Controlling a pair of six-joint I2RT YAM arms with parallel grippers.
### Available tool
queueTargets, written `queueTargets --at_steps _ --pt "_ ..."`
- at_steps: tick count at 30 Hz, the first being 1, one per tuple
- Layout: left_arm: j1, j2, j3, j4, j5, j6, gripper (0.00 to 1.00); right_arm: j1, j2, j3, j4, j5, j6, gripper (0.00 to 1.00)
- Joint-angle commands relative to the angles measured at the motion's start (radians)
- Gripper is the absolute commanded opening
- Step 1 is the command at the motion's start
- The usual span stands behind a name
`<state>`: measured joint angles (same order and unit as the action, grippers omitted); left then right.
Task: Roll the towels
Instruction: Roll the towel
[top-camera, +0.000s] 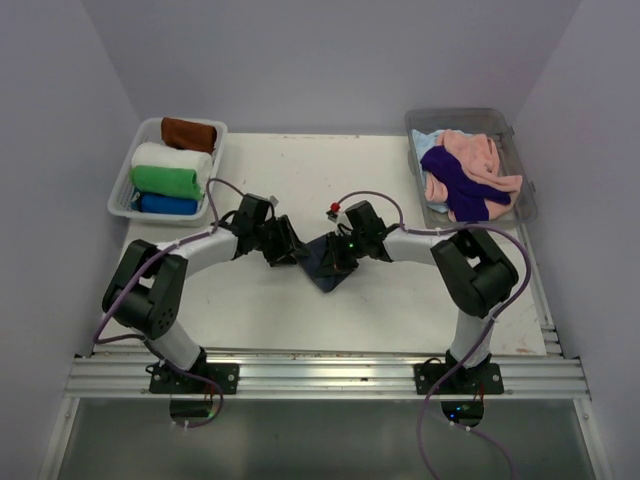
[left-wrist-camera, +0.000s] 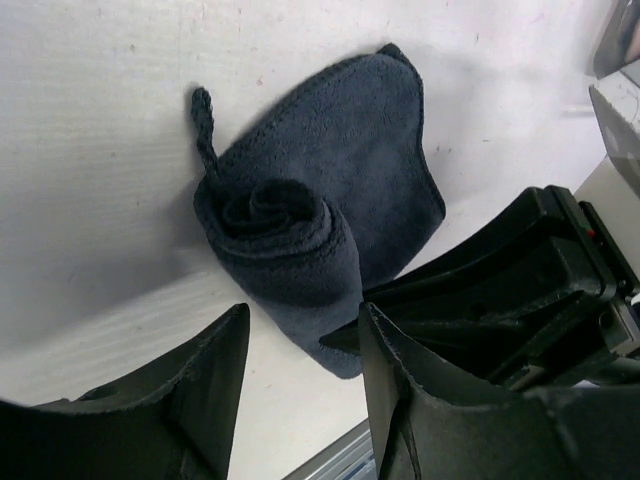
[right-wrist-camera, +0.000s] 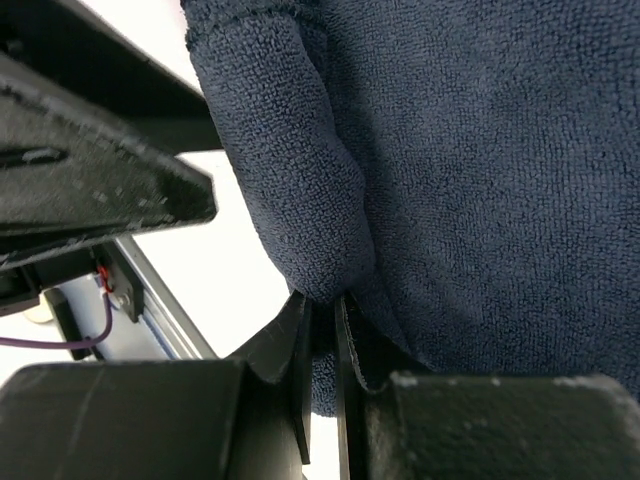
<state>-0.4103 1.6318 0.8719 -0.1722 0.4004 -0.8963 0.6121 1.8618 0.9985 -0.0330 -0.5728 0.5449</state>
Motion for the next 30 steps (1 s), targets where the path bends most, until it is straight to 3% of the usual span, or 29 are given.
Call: queueTargets --at_steps 1,6,8,12,15,21,30 --pt "-0.001 0.042 0.05 0.027 -0.015 0.026 0.51 -0.008 0.023 -0.015 -0.05 -0.042 0.013 0.0" --pt "-0.001 0.158 0.094 0.01 -0.021 0.025 0.47 -0.011 -0.009 -0.018 -0.07 -0.004 -0.002 0.0" --pt "-0.001 0.195 0.116 0.002 -0.014 0.026 0.47 -0.006 -0.039 -0.021 -0.091 0.028 -0.019 0.04" --pt "-0.004 0.217 0.139 -0.036 -0.017 0.034 0.46 0.006 -0.166 -0.024 -0.155 0.17 -0.078 0.38" --pt "-0.004 0.221 0.153 -0.067 -0.017 0.045 0.46 0.046 -0.249 -0.005 -0.218 0.331 -0.129 0.5" --pt "-0.004 0.224 0.148 -0.085 -0.011 0.048 0.46 0.237 -0.286 0.092 -0.332 0.718 -0.258 0.53" --pt "-0.004 0.238 0.145 -0.078 0.008 0.042 0.46 0.433 -0.15 0.196 -0.344 0.982 -0.399 0.56"
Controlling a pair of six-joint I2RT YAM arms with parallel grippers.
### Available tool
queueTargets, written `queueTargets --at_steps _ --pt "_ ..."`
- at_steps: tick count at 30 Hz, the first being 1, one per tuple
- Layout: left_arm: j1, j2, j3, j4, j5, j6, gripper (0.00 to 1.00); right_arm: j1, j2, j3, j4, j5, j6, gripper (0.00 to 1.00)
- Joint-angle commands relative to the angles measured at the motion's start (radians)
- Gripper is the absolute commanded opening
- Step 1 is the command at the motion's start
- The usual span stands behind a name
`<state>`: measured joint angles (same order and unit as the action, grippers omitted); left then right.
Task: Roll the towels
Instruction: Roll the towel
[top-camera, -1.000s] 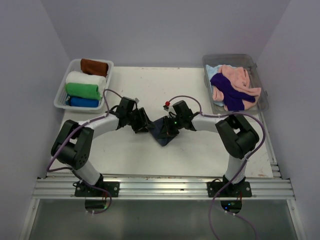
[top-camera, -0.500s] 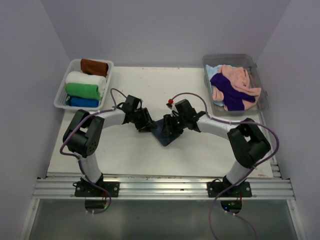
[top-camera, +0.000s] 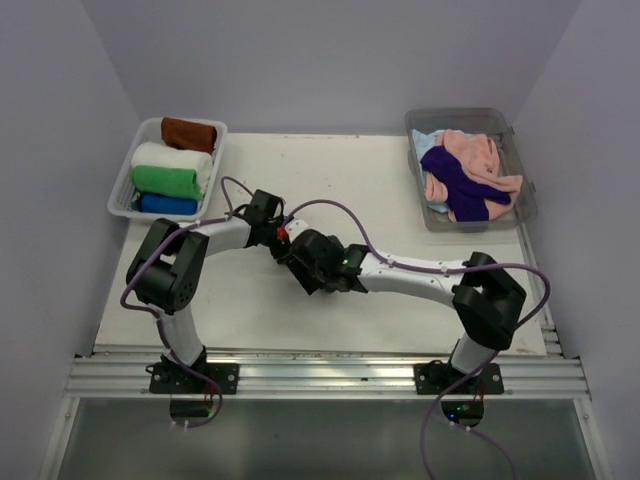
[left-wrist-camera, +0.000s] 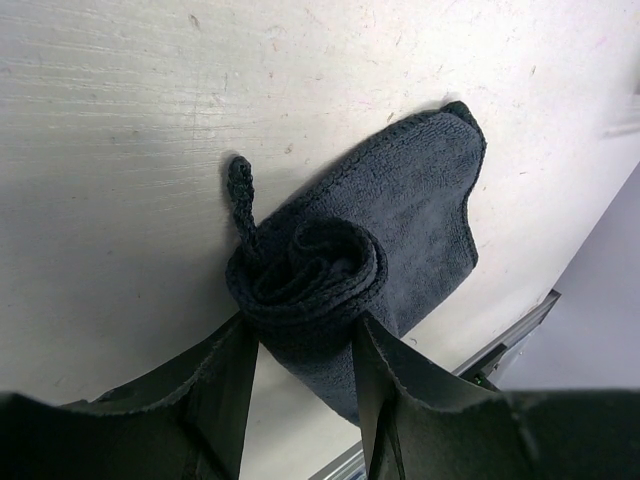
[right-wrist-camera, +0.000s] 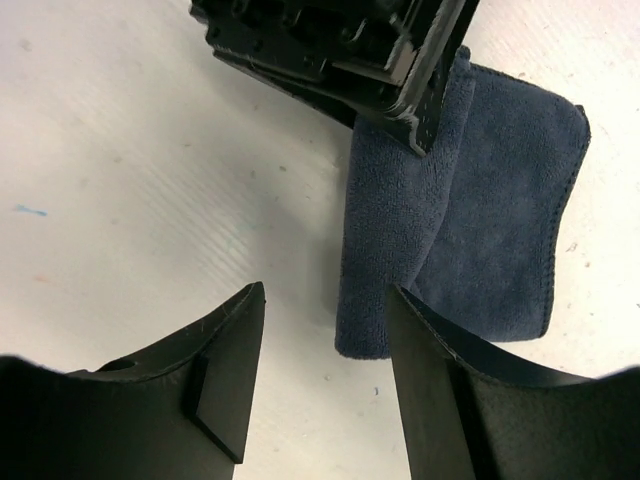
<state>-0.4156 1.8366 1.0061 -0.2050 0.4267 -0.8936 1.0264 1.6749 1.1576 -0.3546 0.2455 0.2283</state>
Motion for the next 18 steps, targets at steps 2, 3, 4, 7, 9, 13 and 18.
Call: queueTargets --at_steps 2,3,4,7,9,13,18 --pt "0.001 0.033 0.012 -0.045 -0.02 0.038 0.46 0.029 0.071 0.037 -0.009 0.19 -0.093 0.56" --pt "0.001 0.032 0.011 -0.045 -0.02 0.038 0.46 0.031 0.083 0.031 0.011 0.192 -0.098 0.56" --pt "0.001 0.03 0.012 -0.043 -0.019 0.038 0.46 0.031 0.095 0.025 0.023 0.193 -0.098 0.56" --pt "0.001 0.032 0.012 -0.045 -0.019 0.038 0.46 0.031 0.146 0.011 0.051 0.213 -0.093 0.56" --pt "0.001 0.027 0.011 -0.048 -0.02 0.039 0.46 0.031 0.164 -0.002 0.075 0.238 -0.086 0.52" --pt "0.003 0.007 0.003 -0.057 -0.019 0.044 0.47 0.024 0.146 -0.03 0.117 0.23 -0.073 0.31" --pt "0.008 -0.072 -0.058 -0.001 0.018 0.044 0.52 -0.037 0.109 -0.052 0.15 0.033 -0.058 0.28"
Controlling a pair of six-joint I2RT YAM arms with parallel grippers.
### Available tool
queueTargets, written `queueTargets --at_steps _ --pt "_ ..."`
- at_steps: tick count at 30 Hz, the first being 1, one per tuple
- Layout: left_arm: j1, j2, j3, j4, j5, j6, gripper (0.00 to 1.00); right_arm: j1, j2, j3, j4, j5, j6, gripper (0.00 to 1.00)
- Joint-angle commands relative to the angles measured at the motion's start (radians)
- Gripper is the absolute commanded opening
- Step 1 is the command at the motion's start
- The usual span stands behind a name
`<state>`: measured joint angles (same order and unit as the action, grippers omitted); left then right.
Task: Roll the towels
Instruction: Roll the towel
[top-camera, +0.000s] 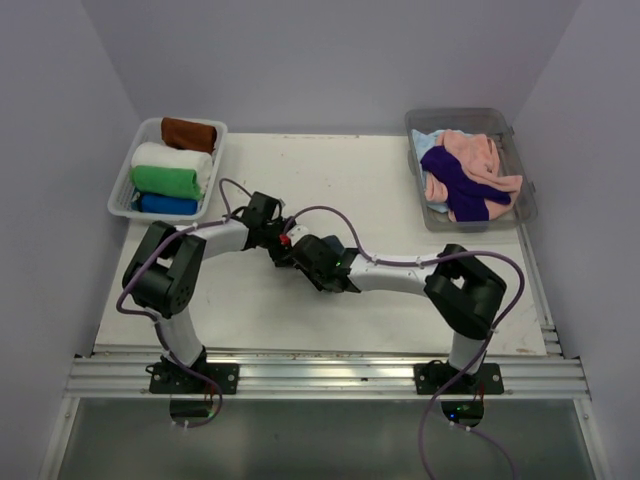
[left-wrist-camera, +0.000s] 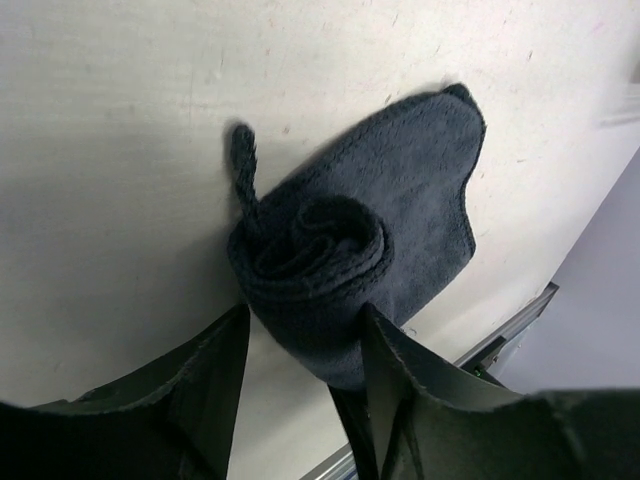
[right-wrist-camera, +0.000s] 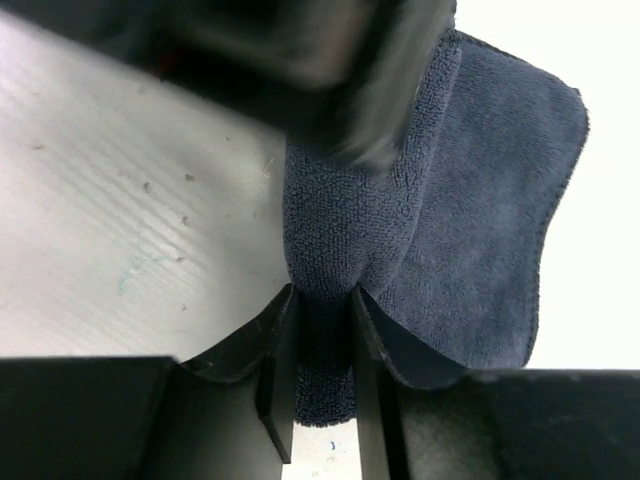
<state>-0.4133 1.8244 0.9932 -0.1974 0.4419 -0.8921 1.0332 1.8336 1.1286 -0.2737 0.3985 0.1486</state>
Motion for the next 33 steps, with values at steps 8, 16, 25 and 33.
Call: queueTargets --at_steps 8,16,25,33 --pt "0.016 -0.132 -0.082 -0.002 0.02 0.053 0.69 -0.174 -0.092 -0.088 0.152 -0.553 0.109 0.06" --pt "0.018 -0.143 -0.1 0.024 0.035 0.045 0.7 -0.292 -0.131 -0.177 0.295 -0.823 0.264 0.04" --pt "0.018 -0.132 -0.11 0.052 0.044 0.028 0.59 -0.421 -0.067 -0.306 0.562 -1.105 0.499 0.02" --pt "0.013 -0.096 -0.093 0.081 0.058 0.005 0.56 -0.47 0.013 -0.343 0.685 -1.21 0.599 0.01"
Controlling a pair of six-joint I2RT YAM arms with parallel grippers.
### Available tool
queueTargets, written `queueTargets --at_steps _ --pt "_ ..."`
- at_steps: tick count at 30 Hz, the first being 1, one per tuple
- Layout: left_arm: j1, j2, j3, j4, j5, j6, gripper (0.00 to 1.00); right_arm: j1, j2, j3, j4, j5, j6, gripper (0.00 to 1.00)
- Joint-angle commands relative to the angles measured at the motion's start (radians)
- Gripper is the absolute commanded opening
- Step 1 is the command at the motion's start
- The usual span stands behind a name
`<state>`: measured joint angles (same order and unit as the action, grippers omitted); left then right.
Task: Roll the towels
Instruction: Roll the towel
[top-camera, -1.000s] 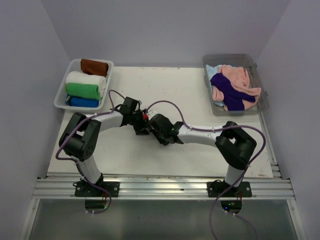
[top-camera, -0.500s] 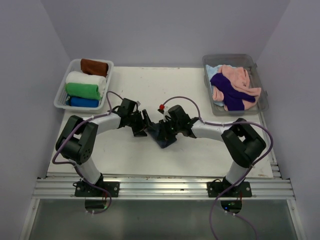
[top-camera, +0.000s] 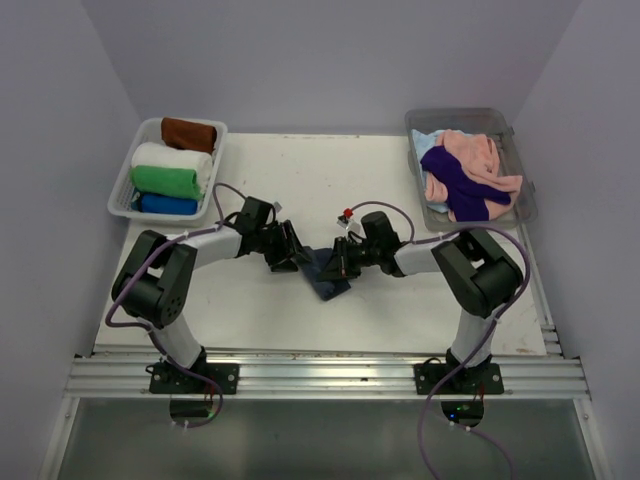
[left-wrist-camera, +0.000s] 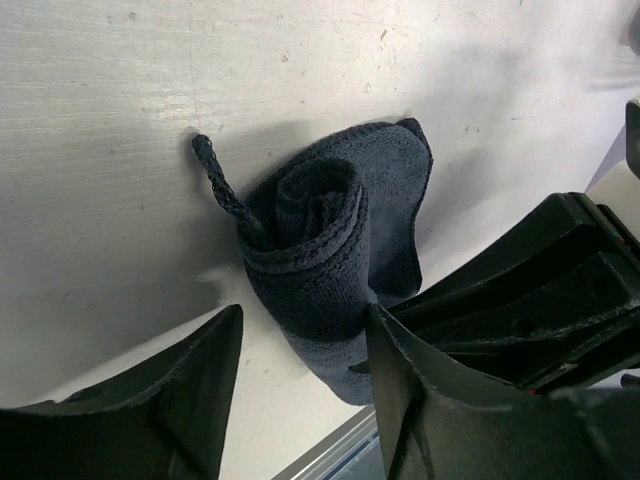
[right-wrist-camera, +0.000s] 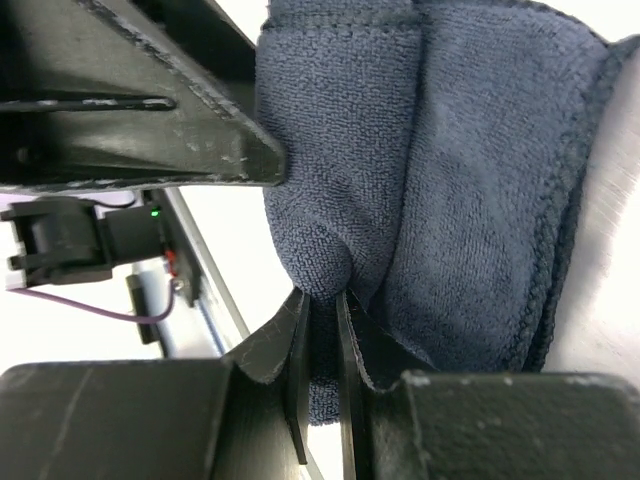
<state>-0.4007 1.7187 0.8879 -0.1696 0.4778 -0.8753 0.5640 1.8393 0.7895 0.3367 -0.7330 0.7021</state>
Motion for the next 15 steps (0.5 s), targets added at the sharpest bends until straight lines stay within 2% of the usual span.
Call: queueTargets --at_steps 1,5,9,10,12,15 --pt "-0.001 0.016 0.016 0.055 0.018 -0.013 0.54 -0.001 0.006 -0.006 0.068 -0.08 0.042 0.01" --pt "-0.004 0.045 0.048 0.032 0.013 -0.022 0.36 -0.001 -0.028 0.013 -0.048 -0.026 -0.03 0.07" --pt "-0.006 0.033 0.052 0.01 -0.002 -0.031 0.3 0.007 -0.155 0.05 -0.294 0.125 -0.177 0.38" --pt "-0.006 0.029 0.054 -0.005 -0.011 -0.031 0.3 0.01 -0.182 0.056 -0.327 0.188 -0.197 0.49" --pt "-0.006 0.022 0.054 -0.014 -0.013 -0.031 0.3 0.029 -0.251 0.08 -0.431 0.262 -0.252 0.58" --pt "-0.006 0.019 0.057 -0.036 -0.016 -0.033 0.3 0.098 -0.31 0.123 -0.534 0.432 -0.314 0.62"
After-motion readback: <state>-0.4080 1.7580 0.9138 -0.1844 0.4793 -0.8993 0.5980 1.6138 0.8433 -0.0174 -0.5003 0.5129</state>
